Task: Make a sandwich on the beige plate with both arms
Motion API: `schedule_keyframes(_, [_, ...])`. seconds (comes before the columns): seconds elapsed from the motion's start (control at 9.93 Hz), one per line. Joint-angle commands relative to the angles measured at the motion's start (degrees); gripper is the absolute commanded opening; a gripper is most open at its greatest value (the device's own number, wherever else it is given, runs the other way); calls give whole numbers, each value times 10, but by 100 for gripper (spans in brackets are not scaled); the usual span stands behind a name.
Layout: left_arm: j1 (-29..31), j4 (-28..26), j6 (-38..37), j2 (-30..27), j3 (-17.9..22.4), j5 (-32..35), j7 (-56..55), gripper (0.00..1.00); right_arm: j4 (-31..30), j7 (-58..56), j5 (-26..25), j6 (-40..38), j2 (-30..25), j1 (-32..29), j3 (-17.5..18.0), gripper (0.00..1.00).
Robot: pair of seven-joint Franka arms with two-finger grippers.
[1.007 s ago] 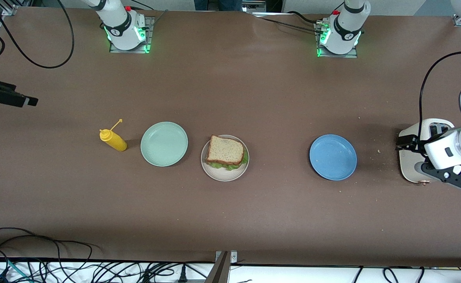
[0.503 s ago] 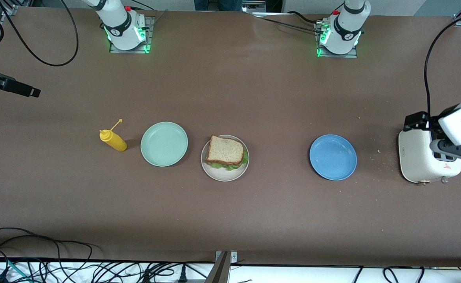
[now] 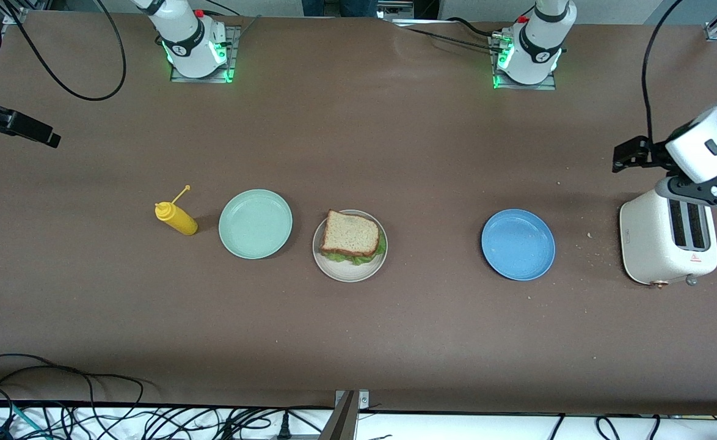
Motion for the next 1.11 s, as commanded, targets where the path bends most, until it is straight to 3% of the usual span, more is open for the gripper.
schedule_keyframes(0.0, [3,7,-16,-13,-12,-13,-23,100,-63,-1,-13,39,-45,-53,62,100])
schedule_keyframes(0.2, [4,36,-30,-12,-5,-12,-23,100,-94,3,-13,60,-68,-86,92,100])
schedule_keyframes(0.4, [10,45,-40,-12,-3,-13,-17,100,-142,29,-12,89,-101,-92,99,100])
schedule_keyframes(1.01, [32,57,-40,-5,-3,-30,18,100,-139,15,-13,79,-106,-86,107,100])
